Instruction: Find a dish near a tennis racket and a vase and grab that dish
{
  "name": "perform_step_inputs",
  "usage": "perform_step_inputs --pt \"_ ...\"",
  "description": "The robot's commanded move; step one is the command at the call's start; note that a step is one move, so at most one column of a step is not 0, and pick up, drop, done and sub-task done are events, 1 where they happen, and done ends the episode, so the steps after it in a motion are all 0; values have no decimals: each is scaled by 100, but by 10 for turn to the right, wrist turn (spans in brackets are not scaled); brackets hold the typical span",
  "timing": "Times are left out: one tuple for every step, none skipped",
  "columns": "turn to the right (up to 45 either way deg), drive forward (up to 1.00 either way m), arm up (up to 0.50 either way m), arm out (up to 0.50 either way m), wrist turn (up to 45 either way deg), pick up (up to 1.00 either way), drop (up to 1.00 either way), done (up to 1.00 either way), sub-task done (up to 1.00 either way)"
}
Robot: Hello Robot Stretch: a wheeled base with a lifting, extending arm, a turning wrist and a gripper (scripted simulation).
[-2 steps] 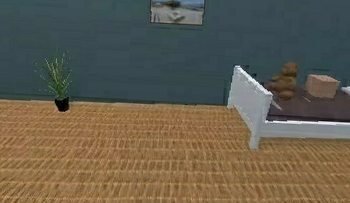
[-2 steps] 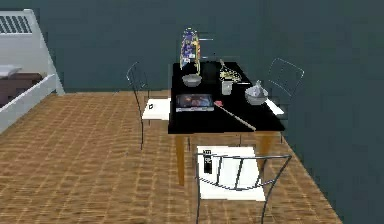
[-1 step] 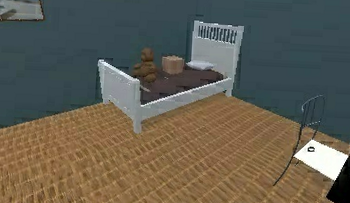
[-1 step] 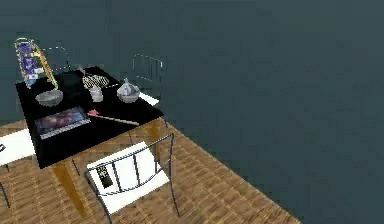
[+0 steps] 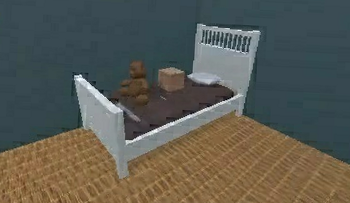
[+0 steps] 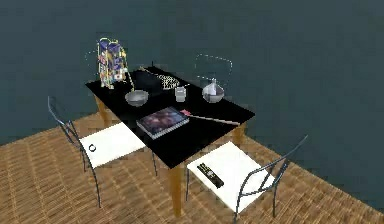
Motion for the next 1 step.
perform_step_inputs --pt "450 0 0 0 0 0 0 0 0"
